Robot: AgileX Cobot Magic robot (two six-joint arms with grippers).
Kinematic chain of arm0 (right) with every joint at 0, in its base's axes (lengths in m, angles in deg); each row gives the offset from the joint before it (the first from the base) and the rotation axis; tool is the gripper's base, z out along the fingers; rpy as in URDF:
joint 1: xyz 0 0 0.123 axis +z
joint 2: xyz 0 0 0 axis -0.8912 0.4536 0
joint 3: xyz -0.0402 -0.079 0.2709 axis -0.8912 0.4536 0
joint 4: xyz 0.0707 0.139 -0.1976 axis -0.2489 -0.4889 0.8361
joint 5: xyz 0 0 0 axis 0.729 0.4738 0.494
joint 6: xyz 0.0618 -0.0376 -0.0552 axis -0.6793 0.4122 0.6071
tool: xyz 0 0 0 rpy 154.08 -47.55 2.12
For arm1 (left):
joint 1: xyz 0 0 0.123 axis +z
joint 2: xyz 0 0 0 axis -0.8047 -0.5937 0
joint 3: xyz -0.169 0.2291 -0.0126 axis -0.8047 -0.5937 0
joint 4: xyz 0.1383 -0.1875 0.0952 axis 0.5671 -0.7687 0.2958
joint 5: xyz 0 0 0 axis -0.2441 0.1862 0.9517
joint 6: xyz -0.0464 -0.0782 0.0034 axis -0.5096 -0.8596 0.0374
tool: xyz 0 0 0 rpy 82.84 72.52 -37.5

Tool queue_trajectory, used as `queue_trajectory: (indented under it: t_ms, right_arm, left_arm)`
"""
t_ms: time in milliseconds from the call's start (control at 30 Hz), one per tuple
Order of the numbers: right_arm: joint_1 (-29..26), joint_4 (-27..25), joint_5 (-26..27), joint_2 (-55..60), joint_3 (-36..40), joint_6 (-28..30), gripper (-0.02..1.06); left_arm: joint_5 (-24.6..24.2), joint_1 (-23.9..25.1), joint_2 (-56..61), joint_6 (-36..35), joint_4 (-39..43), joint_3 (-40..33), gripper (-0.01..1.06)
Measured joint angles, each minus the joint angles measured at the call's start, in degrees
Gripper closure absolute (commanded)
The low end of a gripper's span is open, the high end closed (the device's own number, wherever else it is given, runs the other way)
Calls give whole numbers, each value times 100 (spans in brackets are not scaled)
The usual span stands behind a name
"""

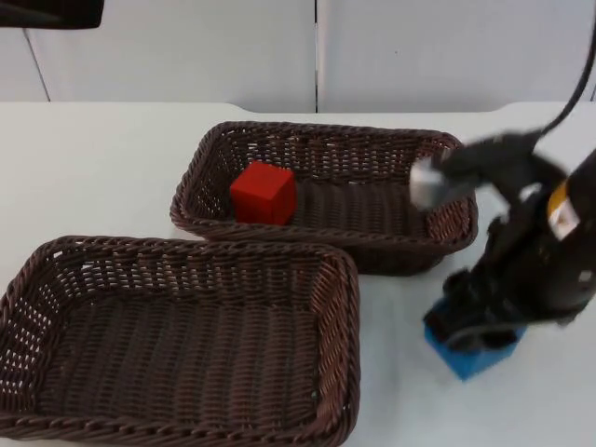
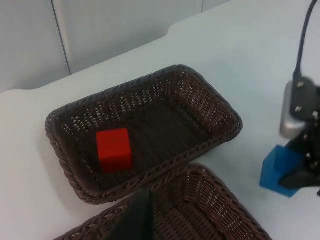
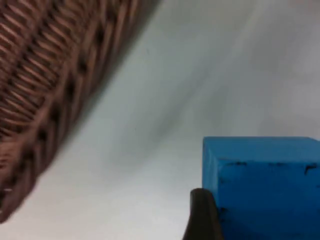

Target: Pick up one cube with the left hand and place it into the upper basket. Pick up one cube with the right hand and place it into the lower basket.

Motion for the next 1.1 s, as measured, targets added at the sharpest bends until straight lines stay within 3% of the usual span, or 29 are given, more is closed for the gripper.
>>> queue_trajectory:
  t_ms: [400, 833, 1100]
  right_arm:
    - [0, 0, -77, -1607, 0, 0, 105]
    - [28, 0, -35, -1649, 0, 0, 105]
    - [585, 0, 25, -1493, -363, 105, 105]
  left_arm:
    - [0, 0, 0, 0, 0, 0, 0]
    - [0, 0, 0, 0, 0, 0, 0]
    - [0, 0, 0, 0, 0, 0, 0]
